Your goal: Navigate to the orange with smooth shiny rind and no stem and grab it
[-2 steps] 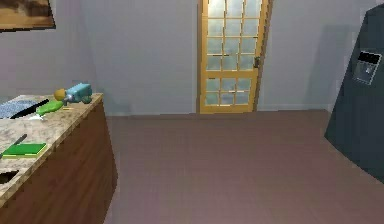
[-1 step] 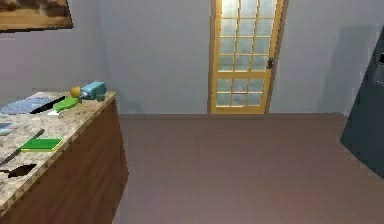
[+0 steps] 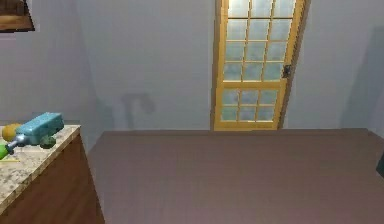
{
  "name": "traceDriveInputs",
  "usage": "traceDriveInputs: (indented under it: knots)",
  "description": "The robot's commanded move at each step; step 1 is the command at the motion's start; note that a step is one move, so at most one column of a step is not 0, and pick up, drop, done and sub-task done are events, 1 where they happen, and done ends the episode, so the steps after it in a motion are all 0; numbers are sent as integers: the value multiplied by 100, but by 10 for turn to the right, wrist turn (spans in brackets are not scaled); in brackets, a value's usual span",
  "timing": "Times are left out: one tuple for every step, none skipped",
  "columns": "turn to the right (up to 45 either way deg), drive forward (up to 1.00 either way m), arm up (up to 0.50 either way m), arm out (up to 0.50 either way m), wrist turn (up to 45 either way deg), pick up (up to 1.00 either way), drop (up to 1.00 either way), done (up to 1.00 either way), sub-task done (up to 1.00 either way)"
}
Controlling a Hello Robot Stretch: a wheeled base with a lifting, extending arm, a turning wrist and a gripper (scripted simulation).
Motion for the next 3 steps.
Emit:
traceDriveInputs:
  knots:
    - [-450, 0, 0, 0, 0, 0, 0, 0, 0]
    - [-450, 0, 0, 0, 0, 0, 0, 0, 0]
    - [-420, 0, 0, 0, 0, 0, 0, 0, 0]
